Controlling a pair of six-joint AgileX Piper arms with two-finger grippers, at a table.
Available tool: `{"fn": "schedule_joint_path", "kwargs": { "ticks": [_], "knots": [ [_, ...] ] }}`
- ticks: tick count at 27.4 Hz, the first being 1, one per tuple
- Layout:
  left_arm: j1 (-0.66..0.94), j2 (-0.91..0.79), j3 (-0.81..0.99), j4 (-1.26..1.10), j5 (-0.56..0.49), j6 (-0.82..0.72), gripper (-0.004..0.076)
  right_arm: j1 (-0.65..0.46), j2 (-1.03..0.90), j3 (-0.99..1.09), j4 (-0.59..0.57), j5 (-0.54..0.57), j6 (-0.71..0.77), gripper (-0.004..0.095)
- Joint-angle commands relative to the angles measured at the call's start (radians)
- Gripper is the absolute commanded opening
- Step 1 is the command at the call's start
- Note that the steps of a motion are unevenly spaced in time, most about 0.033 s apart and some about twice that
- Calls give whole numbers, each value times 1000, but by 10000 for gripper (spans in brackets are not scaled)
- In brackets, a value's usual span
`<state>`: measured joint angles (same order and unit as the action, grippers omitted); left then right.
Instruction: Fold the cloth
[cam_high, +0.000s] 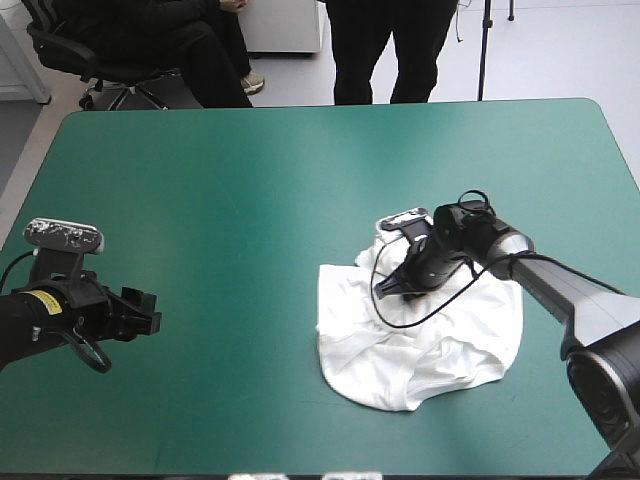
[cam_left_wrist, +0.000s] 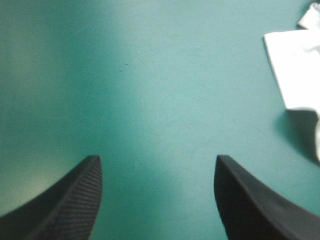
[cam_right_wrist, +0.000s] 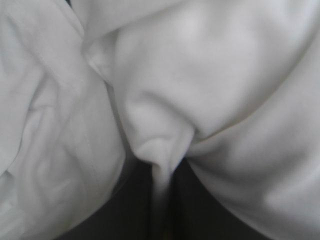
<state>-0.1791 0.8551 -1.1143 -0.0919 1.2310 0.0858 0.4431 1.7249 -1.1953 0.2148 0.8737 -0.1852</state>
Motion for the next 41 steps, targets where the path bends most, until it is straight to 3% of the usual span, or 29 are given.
{"fn": "schedule_joint_path", "kwargs": {
  "ticks": [1,7,15,18,22,24,30,37,41],
  "knots": [
    [-1,-6,-30,-14,61,-8,464,109,-25,-83,123,-48,-12,-18],
    [-1,-6,-30,-18,51,-16,464,263,27,-237,134,-53,-7,-18],
    [-1,-6,-30,-20,51,-16,464,344,94,-272,128,-40,-9,4],
    [-1,-6,-30,-20,51,-16,464,349,98,-272,128,-43,-12,191],
    [-1,-6,-30,-20,51,-16,464,346,98,-281,145,2,7,614],
    [-1,-6,-30,-20,51,-16,464,346,98,-299,125,56,50,692],
    [-1,-4,-30,-20,60,-1,464,339,-10,-326,-40,79,134,565],
    [-1,71,-30,-60,60,73,464,233,-142,-321,-56,244,129,536],
    [-1,165,-30,-84,60,90,464,153,-193,-278,-56,270,129,536]
  ]
}}
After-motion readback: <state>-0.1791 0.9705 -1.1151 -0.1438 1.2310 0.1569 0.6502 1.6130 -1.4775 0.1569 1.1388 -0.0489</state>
